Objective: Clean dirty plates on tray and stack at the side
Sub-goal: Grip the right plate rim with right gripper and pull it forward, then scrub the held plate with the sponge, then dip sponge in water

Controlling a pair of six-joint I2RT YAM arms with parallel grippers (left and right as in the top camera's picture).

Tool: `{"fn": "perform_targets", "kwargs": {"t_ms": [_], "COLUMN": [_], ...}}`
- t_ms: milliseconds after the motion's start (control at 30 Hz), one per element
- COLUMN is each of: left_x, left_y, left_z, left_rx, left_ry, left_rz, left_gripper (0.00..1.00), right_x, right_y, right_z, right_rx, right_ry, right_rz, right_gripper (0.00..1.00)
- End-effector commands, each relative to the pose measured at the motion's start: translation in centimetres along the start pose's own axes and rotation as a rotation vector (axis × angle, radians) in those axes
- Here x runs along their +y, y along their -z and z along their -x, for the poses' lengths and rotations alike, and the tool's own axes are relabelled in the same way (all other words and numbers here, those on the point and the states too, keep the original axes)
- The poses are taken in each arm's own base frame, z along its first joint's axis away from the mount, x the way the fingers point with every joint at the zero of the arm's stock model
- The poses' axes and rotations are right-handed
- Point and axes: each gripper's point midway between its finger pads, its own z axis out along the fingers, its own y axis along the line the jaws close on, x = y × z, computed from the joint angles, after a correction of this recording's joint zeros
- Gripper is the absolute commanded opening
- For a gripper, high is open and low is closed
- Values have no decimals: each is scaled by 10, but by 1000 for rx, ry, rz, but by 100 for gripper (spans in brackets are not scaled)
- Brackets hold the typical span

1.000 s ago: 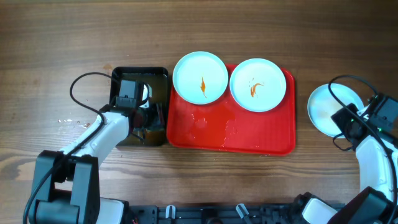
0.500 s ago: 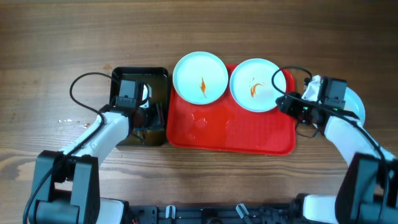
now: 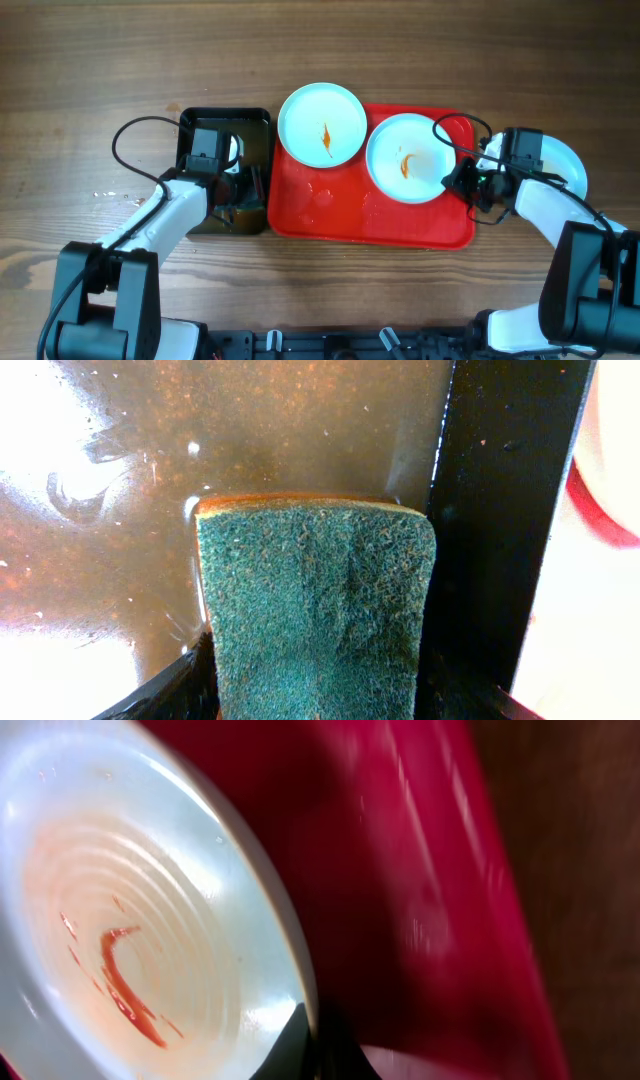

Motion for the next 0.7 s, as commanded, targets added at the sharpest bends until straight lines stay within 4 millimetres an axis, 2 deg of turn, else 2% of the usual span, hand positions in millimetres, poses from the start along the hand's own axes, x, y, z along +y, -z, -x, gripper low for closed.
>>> {"fn": "perform_targets", "kwargs": {"t_ms": [0, 200, 300, 467, 600, 633, 667], "left_x": [1, 1, 1, 0, -2, -3, -5], "left_y": [-5, -5, -5, -5, -5, -5, -5], "left_z": [-8, -8, -8, -7, -1, 3, 6], "left_rx": [30, 30, 30, 24, 2, -17, -29], "left_ry": [1, 1, 1, -1, -5, -9, -12], "left_rz": [-6, -6, -6, -9, -17, -24, -28], "left_gripper": [60, 61, 61, 64, 67, 65, 54], "right_x": [-15, -20, -9, 1, 14, 15, 14], "right_y": [-3, 7, 14, 5, -2, -2, -2], "right_z": [-29, -56, -65, -71, -75, -74, -74], "right_rx": [110, 216, 225, 177, 164, 163, 163], "right_ry": [-13, 1, 58, 144, 197, 197, 199], "right_rz": [-64, -87, -92, -222, -220, -219, -219], "right_gripper": [4, 4, 4, 4, 4, 4, 4]}}
